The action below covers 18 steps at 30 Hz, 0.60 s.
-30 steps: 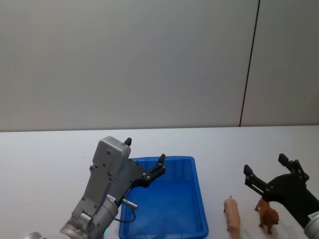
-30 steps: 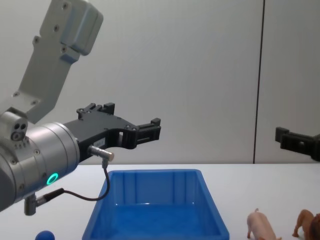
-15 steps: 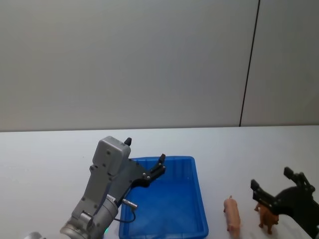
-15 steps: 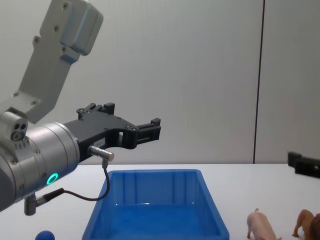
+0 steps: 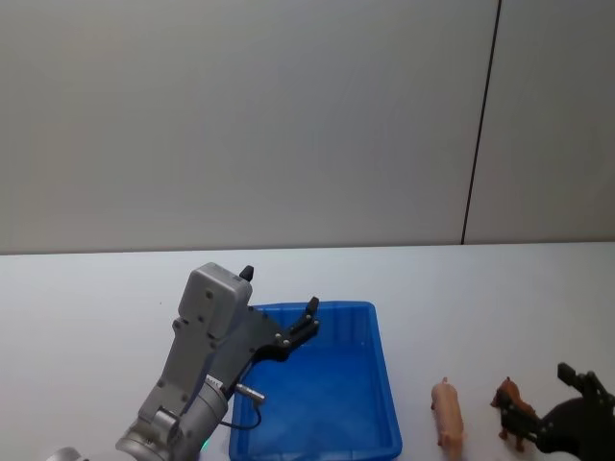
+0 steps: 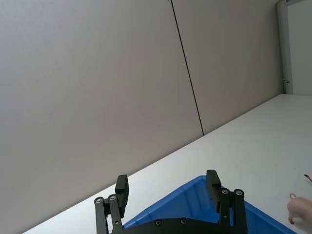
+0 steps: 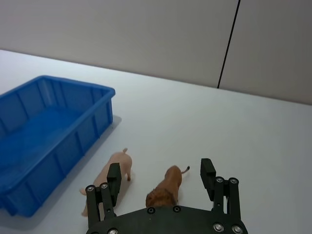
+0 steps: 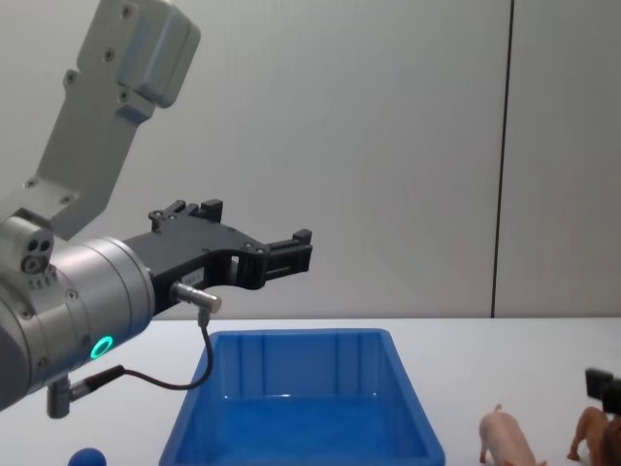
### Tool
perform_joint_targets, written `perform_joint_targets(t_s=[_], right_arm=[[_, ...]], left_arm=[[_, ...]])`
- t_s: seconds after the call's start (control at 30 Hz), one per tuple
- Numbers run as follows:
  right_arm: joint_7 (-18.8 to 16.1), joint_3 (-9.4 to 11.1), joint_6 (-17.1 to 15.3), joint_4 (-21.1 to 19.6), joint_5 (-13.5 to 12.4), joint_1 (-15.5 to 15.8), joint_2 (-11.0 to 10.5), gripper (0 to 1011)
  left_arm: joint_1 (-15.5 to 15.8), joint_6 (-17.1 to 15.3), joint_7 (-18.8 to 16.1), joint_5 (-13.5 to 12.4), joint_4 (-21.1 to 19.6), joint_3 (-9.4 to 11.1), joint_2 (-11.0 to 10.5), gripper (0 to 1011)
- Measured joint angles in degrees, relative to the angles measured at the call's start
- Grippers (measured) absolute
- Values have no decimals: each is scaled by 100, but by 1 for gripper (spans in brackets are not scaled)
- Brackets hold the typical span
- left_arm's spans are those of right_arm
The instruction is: Pick up the two dolls from the table and place them into the box.
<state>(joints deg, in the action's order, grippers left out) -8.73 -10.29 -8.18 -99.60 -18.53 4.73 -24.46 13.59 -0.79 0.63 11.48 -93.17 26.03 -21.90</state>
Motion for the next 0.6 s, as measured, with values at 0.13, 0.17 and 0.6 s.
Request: perform_joint_targets(t_s=[0.13,0.17,0.6], right_arm=[[-38,-5,-94,105,18,16,-4,1001],[-43,-7,-108,125,23,17,-3,1001],[-150,-85,-314,527,153,-102,111,1001]], left_arm=[[0,0,0,0,0,0,0,1002],[0,0,0,0,0,0,0,1002],[0,0,0,0,0,0,0,1002]])
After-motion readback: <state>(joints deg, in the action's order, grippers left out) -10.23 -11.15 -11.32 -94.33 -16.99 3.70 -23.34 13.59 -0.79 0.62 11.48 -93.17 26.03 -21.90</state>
